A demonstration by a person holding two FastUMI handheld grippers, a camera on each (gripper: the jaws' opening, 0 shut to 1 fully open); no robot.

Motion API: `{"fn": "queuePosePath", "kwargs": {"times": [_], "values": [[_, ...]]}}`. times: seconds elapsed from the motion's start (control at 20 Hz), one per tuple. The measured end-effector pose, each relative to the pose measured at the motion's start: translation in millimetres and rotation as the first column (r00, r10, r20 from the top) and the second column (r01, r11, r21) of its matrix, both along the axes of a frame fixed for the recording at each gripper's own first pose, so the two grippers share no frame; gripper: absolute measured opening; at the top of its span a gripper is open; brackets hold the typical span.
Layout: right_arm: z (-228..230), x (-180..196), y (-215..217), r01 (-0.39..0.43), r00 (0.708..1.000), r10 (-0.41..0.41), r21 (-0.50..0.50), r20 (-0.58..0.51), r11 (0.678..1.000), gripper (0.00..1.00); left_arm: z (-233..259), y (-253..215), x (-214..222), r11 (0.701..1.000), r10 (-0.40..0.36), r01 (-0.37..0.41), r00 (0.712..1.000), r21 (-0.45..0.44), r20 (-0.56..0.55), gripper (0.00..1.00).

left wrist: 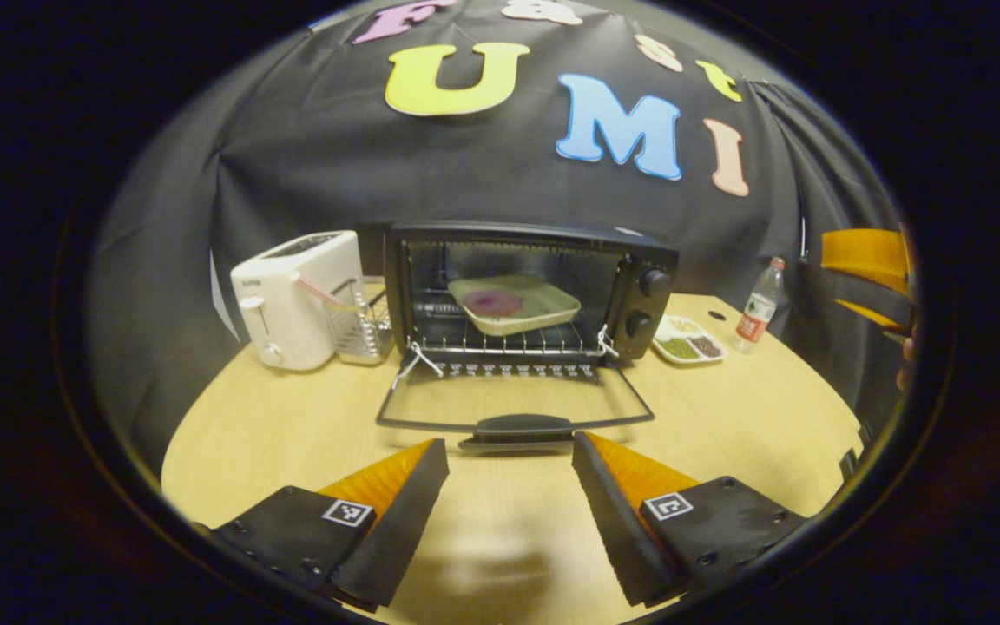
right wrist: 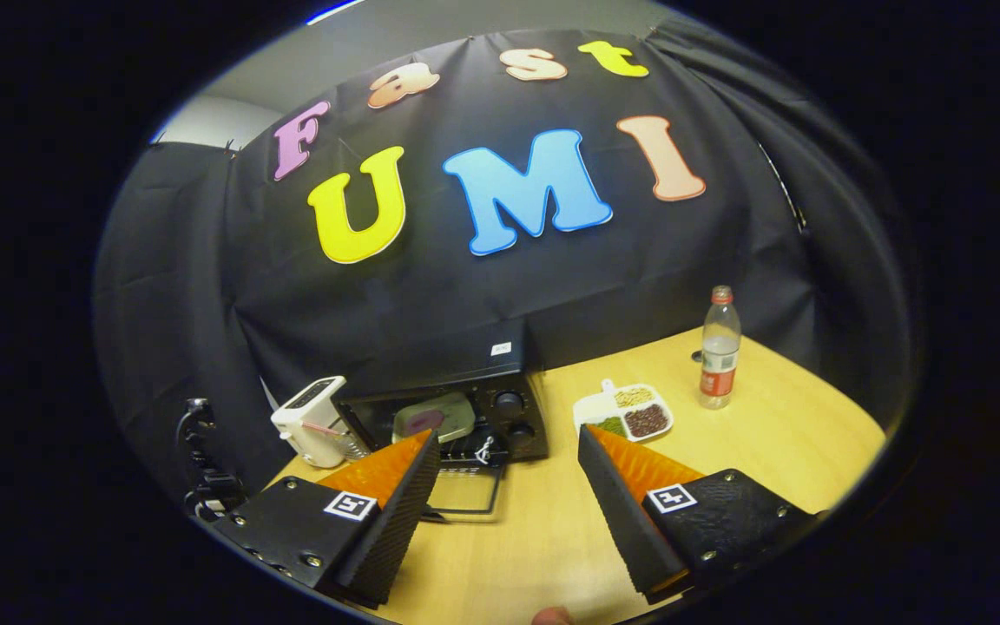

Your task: Open the electric oven with the left hand, put the food in, and close the electric oven.

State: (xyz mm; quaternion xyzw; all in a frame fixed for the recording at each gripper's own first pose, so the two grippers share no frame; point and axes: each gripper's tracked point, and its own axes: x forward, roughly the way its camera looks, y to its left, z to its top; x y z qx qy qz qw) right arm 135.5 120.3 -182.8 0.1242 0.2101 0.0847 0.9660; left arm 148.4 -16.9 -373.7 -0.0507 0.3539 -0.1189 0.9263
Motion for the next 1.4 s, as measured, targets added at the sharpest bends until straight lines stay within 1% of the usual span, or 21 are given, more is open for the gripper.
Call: {"fn": "queuePosePath", "kwargs": {"times": [0.1, 0.2, 0.35, 0.4, 0.5, 0.55, 0.6, 0.65, 0.7, 0.8, 0.85, 0.95, 1.1, 1.15, 1.2, 1.4], "values": [[7, -4, -15, 0.028, 0.999, -0.026, -0.06, 0.031, 0.998, 0.98, -18, -8, 4, 1.0, -0.017, 0.016, 0.999, -0.004, -0.039, 0.98], [13, -10, -25, 0.054, 0.998, -0.05, -0.085, 0.049, 0.995, 0.98, -32, -15, 11, 1.0, -0.025, 0.025, 0.998, -0.008, -0.064, 1.0], [13, -15, -39, 0.099, 0.994, -0.094, -0.107, 0.047, 0.989, 0.98, -57, -22, 14, 0.999, -0.028, 0.025, 0.991, -0.021, -0.128, 1.0], [10, -16, -44, 0.114, 0.993, -0.11, -0.12, 0.044, 0.986, 0.98, -63, -25, 16, 0.999, -0.03, 0.027, 0.989, -0.022, -0.142, 0.98], [8, -21, -55, 0.148, 0.989, -0.142, -0.153, 0.05, 0.977, 0.98, -78, -26, 20, 0.999, -0.036, 0.035, 0.987, -0.006, -0.156, 1.0], [6, -24, -60, 0.159, 0.987, -0.153, -0.164, 0.046, 0.974, 0.98, -76, -25, 25, 0.999, -0.039, 0.041, 0.991, 0.012, -0.13, 1.0], [2, -26, -62, 0.169, 0.986, -0.165, -0.17, 0.041, 0.971, 0.98, -79, -25, 28, 0.999, -0.039, 0.043, 0.991, 0.029, -0.129, 0.99], [1, -27, -65, 0.179, 0.984, -0.175, -0.172, 0.037, 0.969, 0.98, -80, -26, 26, 0.999, -0.035, 0.039, 0.992, 0.036, -0.124, 1.0], [0, -27, -66, 0.188, 0.982, -0.185, -0.17, 0.035, 0.967, 0.98, -78, -26, 28, 0.998, -0.04, 0.046, 0.994, 0.051, -0.1, 1.0], [-3, -27, -68, 0.197, 0.98, -0.195, -0.16, 0.026, 0.967, 0.98, -80, -25, 28, 0.996, -0.036, 0.043, 0.996, 0.073, -0.086, 0.98], [-4, -26, -66, 0.195, 0.981, -0.193, -0.157, 0.023, 0.968, 0.98, -80, -26, 30, 0.997, -0.025, 0.031, 0.996, 0.071, -0.086, 0.94], [-3, -24, -62, 0.183, 0.983, -0.181, -0.159, 0.025, 0.97, 0.98, -76, -25, 29, 0.998, -0.015, 0.021, 0.997, 0.066, -0.081, 1.0], [3, -23, -53, 0.153, 0.988, -0.149, -0.16, 0.041, 0.975, 0.98, -63, -23, 31, 0.998, -0.012, 0.014, 0.999, 0.061, -0.045, 1.0], [4, -23, -49, 0.141, 0.99, -0.135, -0.16, 0.045, 0.977, 0.98, -56, -22, 31, 0.999, -0.005, 0.006, 0.999, 0.054, -0.034, 0.98], [5, -24, -45, 0.128, 0.991, -0.122, -0.16, 0.047, 0.979, 0.98, -49, -22, 33, 0.999, 0.003, -0.002, 1.0, 0.046, -0.022, 0.98], [6, -30, -33, 0.089, 0.995, -0.082, -0.162, 0.051, 0.983, 0.98, -12, -21, 53, 1.0, 0.016, -0.017, 0.998, 0.011, 0.069, 0.98]]}}
